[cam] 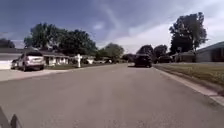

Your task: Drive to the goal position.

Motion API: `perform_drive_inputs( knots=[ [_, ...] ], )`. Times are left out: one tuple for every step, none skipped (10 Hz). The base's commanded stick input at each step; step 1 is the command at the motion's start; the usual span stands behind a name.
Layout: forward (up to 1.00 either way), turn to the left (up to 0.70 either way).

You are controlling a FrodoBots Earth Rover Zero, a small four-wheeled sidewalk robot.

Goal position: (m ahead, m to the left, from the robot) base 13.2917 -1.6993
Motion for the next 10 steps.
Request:
perform_drive_inputs(
  knots=[
    [0.70,0.03],
    [0.70,0.03],
    [0.70,0.03],
    [0.70,0.03],
    [0.70,0.03],
    [0.70,0.03],
    [0.70,0.03],
    [0.70,0.03],
    [0.70,0.03],
    [0.70,0.03]
  ],
)
